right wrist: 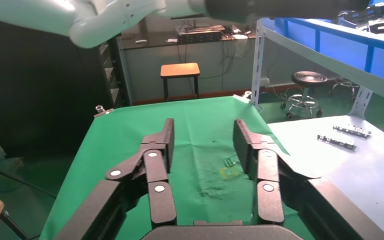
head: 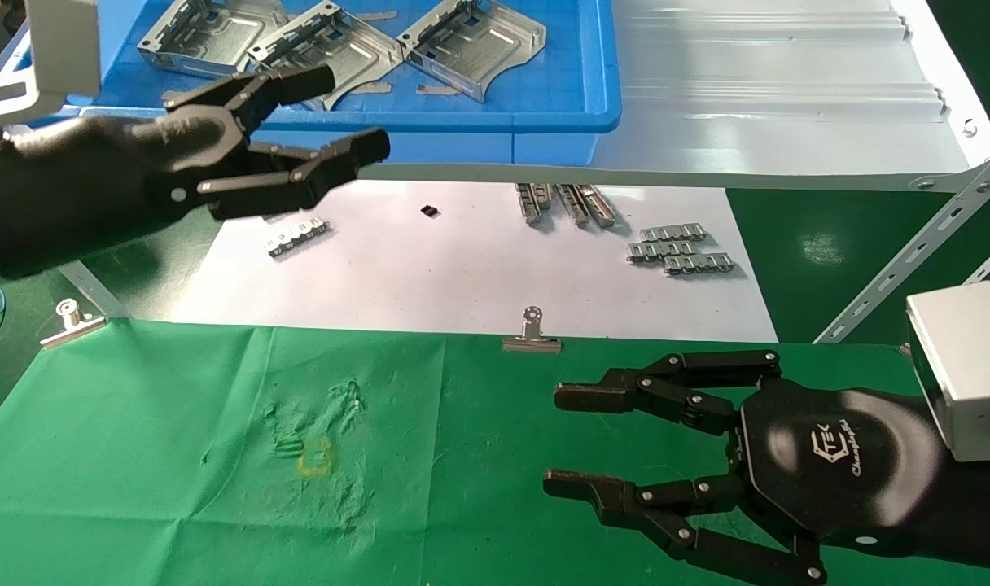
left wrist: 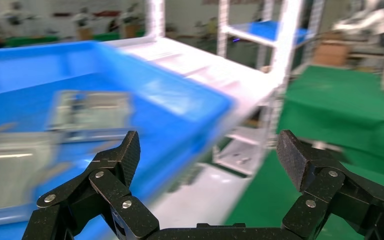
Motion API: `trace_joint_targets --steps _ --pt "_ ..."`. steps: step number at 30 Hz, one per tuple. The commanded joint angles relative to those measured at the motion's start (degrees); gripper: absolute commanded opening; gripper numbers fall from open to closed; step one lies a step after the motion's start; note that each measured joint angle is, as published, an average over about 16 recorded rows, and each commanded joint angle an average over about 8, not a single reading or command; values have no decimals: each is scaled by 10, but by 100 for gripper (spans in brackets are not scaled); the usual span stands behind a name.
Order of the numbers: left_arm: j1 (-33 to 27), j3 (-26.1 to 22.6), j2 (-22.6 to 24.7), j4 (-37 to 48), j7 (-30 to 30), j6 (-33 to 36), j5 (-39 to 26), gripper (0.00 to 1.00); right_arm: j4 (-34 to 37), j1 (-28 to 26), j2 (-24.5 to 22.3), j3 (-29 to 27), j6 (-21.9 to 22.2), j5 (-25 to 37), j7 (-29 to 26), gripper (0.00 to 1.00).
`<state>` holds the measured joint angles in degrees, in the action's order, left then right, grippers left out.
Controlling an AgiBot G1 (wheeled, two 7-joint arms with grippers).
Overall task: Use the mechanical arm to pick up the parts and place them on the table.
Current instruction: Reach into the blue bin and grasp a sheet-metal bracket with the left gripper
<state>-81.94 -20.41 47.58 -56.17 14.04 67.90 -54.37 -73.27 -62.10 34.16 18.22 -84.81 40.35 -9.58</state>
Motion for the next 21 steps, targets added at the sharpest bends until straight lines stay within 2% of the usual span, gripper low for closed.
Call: trace_joint_targets --steps 1,10,19,21 --pt "-30 -10 12 27 4 -18 -24 100 0 0 0 0 0 0 0 0" --pt "-174 -64 64 180 -23 -41 -137 100 0 0 0 0 0 0 0 0" --pt "-293 -100 120 361 -67 -61 -206 100 0 0 0 0 0 0 0 0" --pt "-310 -103 132 394 -76 -76 -215 95 0 0 0 0 0 0 0 0"
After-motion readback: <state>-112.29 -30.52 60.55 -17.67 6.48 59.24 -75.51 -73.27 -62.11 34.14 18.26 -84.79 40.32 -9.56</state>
